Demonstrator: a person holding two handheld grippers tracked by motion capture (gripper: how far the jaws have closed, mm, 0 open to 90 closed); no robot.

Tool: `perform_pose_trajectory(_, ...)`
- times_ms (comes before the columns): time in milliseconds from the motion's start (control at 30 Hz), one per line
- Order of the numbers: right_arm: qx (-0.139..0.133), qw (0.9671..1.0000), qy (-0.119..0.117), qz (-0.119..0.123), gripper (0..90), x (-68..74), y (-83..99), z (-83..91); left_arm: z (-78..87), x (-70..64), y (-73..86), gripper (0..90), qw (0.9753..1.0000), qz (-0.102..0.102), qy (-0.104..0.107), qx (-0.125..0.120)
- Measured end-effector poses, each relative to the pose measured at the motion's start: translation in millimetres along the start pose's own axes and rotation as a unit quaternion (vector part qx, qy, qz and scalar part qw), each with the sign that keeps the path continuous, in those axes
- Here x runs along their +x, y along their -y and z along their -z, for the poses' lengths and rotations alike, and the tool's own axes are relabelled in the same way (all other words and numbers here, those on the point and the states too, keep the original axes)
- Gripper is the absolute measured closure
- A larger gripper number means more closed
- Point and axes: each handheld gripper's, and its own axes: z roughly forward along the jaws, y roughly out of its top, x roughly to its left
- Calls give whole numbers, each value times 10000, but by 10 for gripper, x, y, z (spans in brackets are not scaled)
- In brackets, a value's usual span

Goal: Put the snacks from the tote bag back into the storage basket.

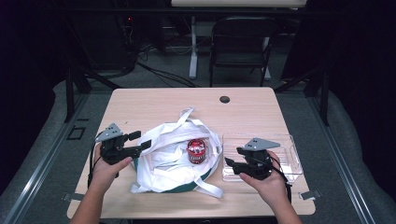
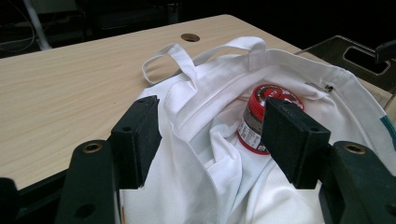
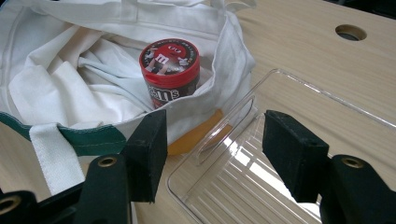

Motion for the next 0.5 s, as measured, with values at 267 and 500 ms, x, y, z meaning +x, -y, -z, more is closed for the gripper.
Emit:
perform_pose_trajectory(267,104,9999,14,27,415,7,28,-44,-11,-1,6,374,10000,19,-7,47)
perform_pose_trajectory(500,101,9999,73,10,410,20,29,-66,24,-1,6,374,10000,42,-32,27)
